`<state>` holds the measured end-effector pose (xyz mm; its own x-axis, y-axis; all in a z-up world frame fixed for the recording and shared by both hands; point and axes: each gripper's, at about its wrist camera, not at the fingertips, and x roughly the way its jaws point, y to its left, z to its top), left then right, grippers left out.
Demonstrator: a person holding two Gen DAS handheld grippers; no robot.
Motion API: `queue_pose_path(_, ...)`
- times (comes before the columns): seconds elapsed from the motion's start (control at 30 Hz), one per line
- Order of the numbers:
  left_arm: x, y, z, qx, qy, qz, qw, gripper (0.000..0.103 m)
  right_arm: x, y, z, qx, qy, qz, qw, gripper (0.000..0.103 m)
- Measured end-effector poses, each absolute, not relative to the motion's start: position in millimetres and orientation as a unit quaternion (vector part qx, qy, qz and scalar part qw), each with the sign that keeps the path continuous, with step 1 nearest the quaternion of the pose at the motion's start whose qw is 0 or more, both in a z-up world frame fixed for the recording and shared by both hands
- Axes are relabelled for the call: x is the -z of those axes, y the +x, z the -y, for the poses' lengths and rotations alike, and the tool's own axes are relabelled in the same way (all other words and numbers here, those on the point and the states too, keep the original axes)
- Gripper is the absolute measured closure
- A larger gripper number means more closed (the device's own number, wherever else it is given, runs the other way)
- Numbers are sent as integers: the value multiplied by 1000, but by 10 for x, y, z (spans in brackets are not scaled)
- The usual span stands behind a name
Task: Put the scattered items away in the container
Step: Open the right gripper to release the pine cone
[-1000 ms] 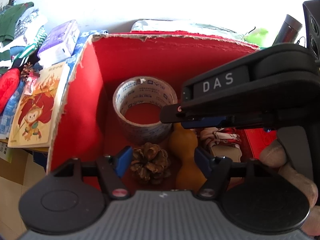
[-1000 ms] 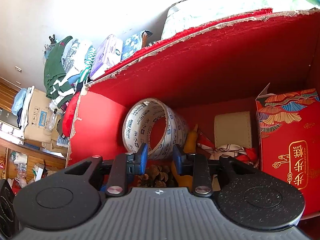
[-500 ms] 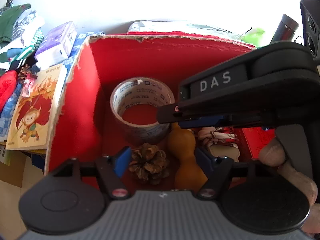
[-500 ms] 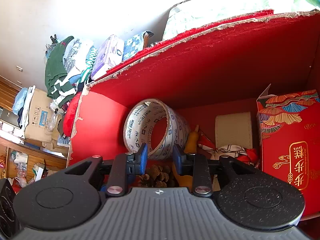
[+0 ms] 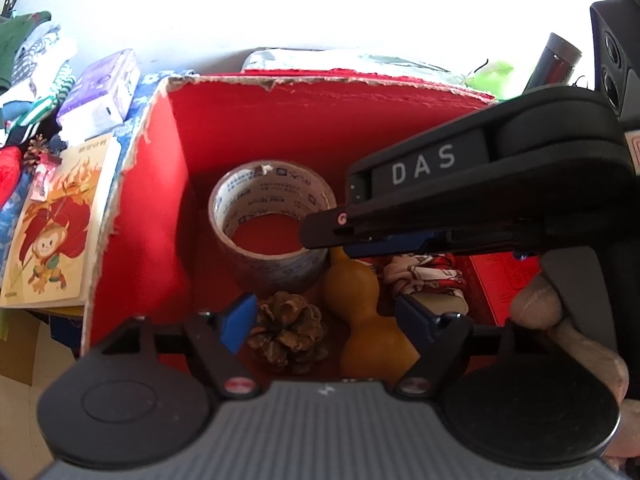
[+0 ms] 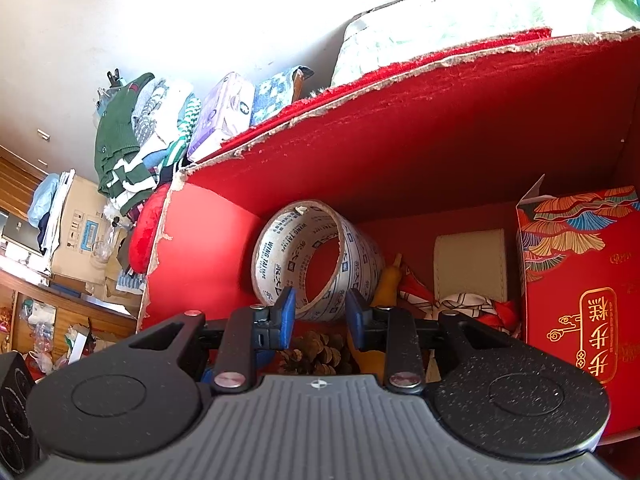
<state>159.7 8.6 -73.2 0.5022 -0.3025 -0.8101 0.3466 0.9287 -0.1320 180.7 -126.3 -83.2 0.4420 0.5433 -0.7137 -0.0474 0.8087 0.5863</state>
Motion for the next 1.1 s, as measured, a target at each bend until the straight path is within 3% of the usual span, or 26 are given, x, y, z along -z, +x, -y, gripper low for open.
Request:
queue_pose_path(0.5, 765, 1575, -89, 194, 23, -439, 877, 22, 775, 1717, 1267, -180, 246, -452, 839, 71)
queue_pose_path(0.7, 640, 1462, -12, 170, 41, -414, 894, 34, 693, 1620, 1366, -182, 267, -422, 847, 70)
queue_pose_path(0.77, 549, 1369, 39, 172, 50, -397, 900, 30, 625, 1551, 1466, -184, 281, -411, 847, 70)
queue_pose_path(0.83, 465, 1267, 85, 173, 54, -379, 908, 13, 519, 1458, 1568, -184, 281, -395, 855, 70)
queue_pose_path(0.9, 382, 1163, 100, 172, 44, -364, 914, 6, 392, 1332, 1652, -177, 262, -379, 870, 70)
queue_pose_path(1.03, 183, 921, 87, 158, 22, -339, 927, 3, 191, 999, 1836, -175, 242, -341, 891, 68)
queue_pose_path(1.1, 95, 784, 93, 147, 24, -332, 932, 3, 119, 807, 1949, -175, 236, -322, 900, 60)
